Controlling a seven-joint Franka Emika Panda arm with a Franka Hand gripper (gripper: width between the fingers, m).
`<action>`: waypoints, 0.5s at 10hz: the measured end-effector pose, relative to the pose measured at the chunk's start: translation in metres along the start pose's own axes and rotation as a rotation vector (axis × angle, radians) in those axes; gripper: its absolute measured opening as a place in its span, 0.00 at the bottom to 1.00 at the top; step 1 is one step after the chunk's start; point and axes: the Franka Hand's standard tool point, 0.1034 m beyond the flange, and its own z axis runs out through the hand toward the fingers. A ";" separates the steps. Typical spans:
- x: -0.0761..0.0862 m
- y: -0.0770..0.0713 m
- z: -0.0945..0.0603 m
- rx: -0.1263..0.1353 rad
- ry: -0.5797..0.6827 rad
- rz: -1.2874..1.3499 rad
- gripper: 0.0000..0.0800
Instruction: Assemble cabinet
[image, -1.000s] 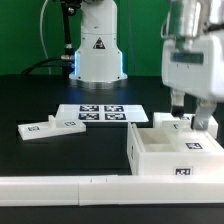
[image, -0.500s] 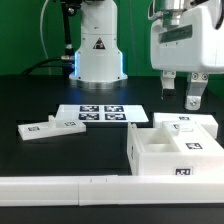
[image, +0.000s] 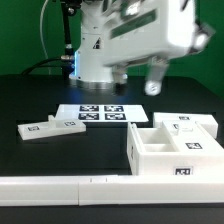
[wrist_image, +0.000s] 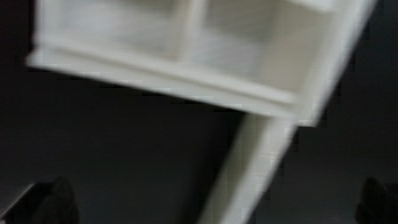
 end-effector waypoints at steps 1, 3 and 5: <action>-0.018 0.014 0.006 -0.071 -0.055 0.036 1.00; -0.012 0.001 0.003 -0.045 -0.044 0.031 1.00; 0.010 0.006 0.003 -0.013 -0.009 -0.050 1.00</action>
Offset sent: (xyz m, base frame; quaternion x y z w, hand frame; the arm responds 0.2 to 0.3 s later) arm 0.0000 0.0000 0.0000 0.0000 0.0000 0.0000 1.0000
